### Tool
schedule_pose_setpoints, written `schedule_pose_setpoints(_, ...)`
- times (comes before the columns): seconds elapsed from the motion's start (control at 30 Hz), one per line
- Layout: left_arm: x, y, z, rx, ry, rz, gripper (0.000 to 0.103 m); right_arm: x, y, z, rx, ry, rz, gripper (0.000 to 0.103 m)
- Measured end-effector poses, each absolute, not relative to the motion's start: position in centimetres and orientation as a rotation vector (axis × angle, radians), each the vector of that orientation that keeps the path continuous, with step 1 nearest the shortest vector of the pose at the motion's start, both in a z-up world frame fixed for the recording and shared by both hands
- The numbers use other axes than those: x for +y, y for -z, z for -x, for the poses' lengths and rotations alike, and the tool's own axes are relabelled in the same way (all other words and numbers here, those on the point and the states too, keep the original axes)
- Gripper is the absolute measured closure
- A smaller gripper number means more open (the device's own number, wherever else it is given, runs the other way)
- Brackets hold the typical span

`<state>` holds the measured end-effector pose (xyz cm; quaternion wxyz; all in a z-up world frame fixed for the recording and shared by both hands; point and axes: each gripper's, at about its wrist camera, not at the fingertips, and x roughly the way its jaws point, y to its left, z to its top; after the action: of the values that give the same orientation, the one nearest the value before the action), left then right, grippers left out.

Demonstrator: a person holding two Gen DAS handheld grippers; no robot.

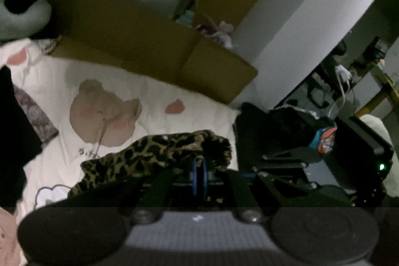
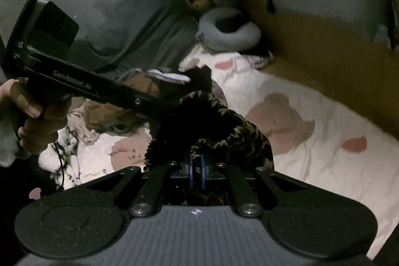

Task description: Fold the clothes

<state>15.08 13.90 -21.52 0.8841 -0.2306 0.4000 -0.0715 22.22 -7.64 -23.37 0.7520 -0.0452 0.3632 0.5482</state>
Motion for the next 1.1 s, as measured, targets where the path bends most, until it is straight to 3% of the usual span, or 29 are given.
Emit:
schedule_pose_setpoints(0.47,17.2,29.8,-19.6,0.874,0.131,0.481,0.098,-5.5,30.8,-26.0,0.916,-1.094,0.087,0.098)
schedule_pose_setpoints(0.83,17.3,33.6,-22.0,0.913,0.079,0.442,0.09,-5.0,34.0,-27.2,0.903,-1.024,0.116,0.098)
schedule_pose_setpoints(0.93,17.1,34.0,-21.8,0.932,0.051,0.399,0.076,-5.2,34.9,-27.3,0.911,-1.007,0.111,0.097)
schedule_pose_setpoints(1.1,17.3,33.6,-20.0,0.927,-0.045,0.365,0.037,-5.0,36.1,-27.5,0.922,-0.987,0.111,0.097)
